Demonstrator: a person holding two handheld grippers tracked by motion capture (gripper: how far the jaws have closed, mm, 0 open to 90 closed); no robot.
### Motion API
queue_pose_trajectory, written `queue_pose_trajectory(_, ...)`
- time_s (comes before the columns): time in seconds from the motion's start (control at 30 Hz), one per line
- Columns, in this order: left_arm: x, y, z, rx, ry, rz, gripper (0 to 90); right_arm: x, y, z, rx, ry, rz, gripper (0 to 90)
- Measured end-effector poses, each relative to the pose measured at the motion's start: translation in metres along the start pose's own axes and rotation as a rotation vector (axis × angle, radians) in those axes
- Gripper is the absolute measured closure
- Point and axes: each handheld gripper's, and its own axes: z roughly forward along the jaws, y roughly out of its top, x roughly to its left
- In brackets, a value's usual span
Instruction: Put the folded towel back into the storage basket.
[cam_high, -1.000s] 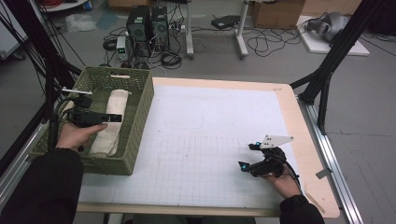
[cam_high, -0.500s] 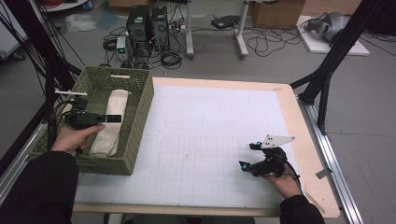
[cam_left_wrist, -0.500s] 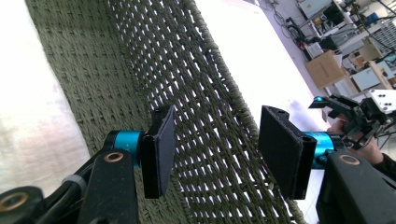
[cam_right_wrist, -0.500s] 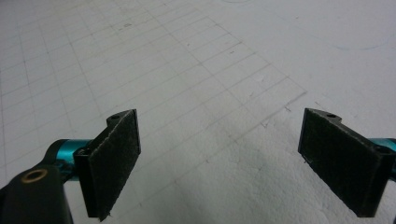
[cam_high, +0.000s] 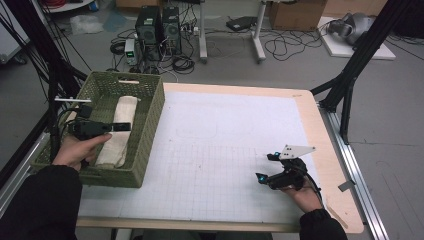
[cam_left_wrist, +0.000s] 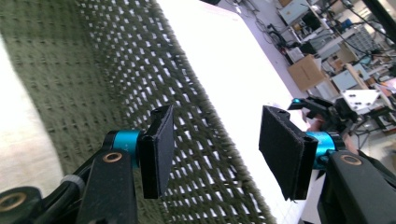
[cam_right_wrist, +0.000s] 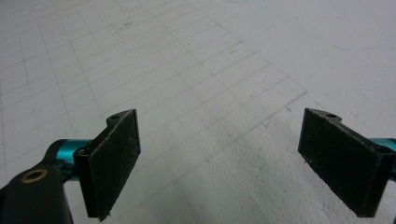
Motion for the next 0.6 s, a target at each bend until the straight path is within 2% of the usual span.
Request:
queue_pose_trajectory(0.07,-0.002,0.0,-0.001,-0.014,-0.017,-0.002,45.5,0.0,0.0,0.0,0.001,0.0,-0.004,12.1)
queue_pose_trajectory(0.3,-0.008,0.0,-0.004,-0.035,-0.035,0.01,44.7,-0.001,0.0,0.0,-0.003,-0.003,-0.004,12.1)
queue_pose_trajectory(0.43,-0.015,0.0,-0.002,-0.039,-0.036,0.026,44.6,0.0,0.0,0.0,0.0,-0.001,-0.003,12.1)
queue_pose_trajectory(0.47,-0.02,0.0,0.0,-0.042,-0.039,0.04,44.6,0.0,0.0,0.0,-0.001,-0.001,-0.004,12.1)
queue_pose_trajectory(0.6,-0.029,0.0,0.008,-0.043,-0.034,0.052,44.5,0.001,0.001,0.001,-0.001,0.0,-0.004,12.1)
